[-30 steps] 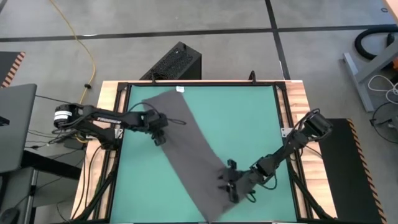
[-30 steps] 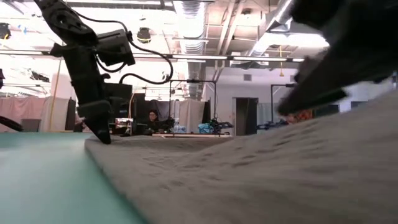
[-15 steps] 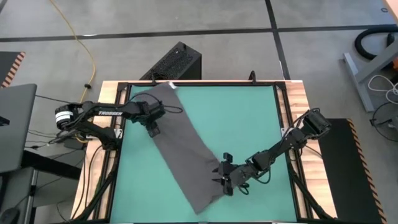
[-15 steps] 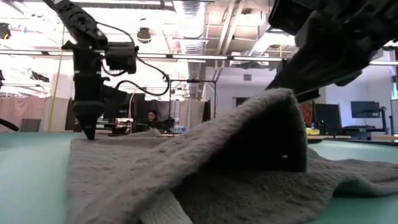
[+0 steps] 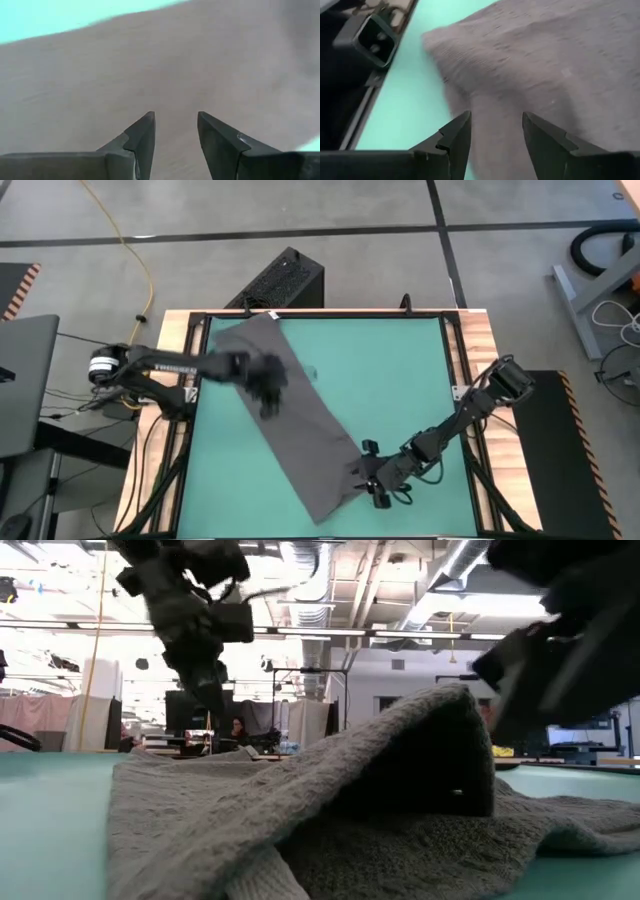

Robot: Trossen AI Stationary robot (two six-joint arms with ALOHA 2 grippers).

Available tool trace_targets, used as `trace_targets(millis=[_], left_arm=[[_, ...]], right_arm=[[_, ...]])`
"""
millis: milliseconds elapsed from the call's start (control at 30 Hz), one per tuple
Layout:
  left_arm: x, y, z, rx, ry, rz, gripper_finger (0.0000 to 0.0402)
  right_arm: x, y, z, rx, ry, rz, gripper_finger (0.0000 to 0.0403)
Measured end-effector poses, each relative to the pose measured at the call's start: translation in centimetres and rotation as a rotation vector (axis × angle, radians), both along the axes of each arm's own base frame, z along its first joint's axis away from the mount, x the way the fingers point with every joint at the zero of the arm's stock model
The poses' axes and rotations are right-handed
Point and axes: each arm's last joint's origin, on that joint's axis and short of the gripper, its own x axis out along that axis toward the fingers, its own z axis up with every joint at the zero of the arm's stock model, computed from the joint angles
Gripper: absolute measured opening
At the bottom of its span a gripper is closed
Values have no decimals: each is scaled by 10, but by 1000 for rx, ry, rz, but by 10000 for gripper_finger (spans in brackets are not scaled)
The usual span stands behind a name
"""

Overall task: Roll towel
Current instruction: Fold the gray towel

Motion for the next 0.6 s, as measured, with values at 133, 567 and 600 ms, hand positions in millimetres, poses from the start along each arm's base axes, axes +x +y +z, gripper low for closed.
trace_targets(millis=[133, 567, 600], left_arm=[[11, -72, -23, -63, -190, -153, 137], [28, -191, -90, -175, -429, -242, 137], [32, -195, -94, -170, -425, -243, 137]], right_arm=[[-7, 9, 0, -16, -5, 18, 190], [-14, 5, -8, -38, -10, -77, 149], [-14, 5, -8, -38, -13, -80, 144]])
